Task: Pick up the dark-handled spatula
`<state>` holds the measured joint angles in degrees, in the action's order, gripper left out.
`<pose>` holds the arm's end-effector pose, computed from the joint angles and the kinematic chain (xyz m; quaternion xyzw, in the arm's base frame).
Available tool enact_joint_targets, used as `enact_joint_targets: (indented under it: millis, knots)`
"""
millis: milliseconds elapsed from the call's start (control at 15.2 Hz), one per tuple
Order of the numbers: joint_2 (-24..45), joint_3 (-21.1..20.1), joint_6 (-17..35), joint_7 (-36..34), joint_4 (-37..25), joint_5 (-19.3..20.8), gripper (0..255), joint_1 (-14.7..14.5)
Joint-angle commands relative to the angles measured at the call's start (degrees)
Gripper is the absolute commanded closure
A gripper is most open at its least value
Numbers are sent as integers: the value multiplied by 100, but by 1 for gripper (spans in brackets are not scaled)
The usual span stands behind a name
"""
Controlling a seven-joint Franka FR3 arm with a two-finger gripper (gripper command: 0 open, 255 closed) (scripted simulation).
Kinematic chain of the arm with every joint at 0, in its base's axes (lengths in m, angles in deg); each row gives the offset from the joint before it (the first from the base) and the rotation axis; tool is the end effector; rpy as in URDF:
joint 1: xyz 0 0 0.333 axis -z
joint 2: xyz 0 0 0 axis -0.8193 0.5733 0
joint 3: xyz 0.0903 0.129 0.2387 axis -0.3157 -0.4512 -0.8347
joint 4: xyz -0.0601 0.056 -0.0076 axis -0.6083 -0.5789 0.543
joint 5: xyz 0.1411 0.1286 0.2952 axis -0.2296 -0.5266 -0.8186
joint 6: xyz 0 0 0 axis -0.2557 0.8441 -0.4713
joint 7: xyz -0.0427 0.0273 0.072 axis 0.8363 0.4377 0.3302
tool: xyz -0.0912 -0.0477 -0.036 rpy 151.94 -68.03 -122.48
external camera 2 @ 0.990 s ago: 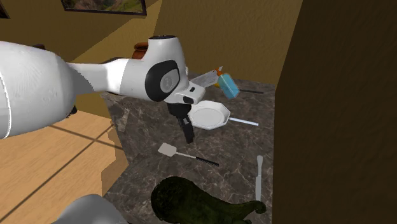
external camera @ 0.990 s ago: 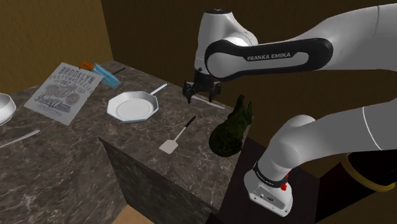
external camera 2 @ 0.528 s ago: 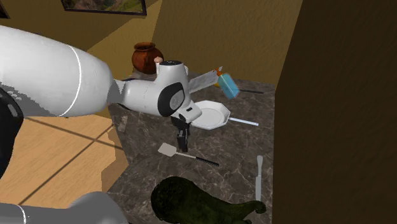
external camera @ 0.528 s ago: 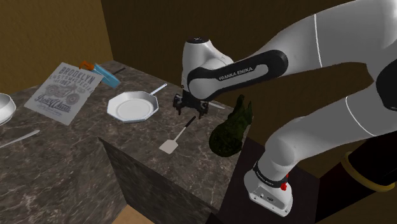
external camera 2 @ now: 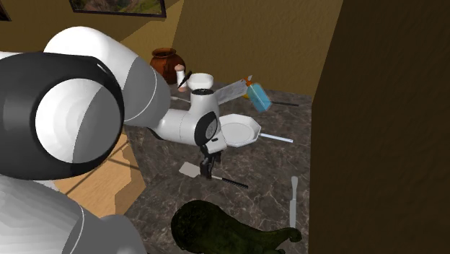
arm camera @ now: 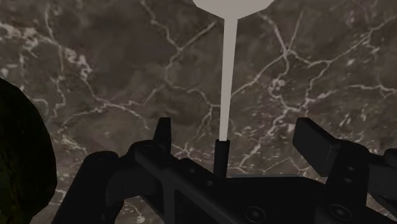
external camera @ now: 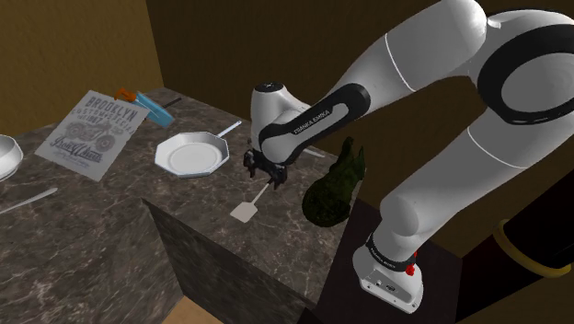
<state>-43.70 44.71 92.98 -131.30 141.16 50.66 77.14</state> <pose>0.4020 0.0920 0.3127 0.7660 -0.6420 0.0258 0.0218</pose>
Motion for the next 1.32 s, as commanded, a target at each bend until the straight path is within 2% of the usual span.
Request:
enact_joint_targets:
  millis: [0, 198, 330, 396, 990, 1254]
  knots:
    - [200, -63, 217, -168, 43, 148, 0, 55]
    - [510, -129, 537, -398, 107, 442, 0, 140]
    - [510, -124, 537, -399, 107, 443, 0, 136]
    - [518, -126, 536, -405, 101, 450, 255, 138]
    - [510, -124, 537, -399, 107, 443, 255, 136]
    - [164, -63, 178, -143, 34, 117, 255, 53]
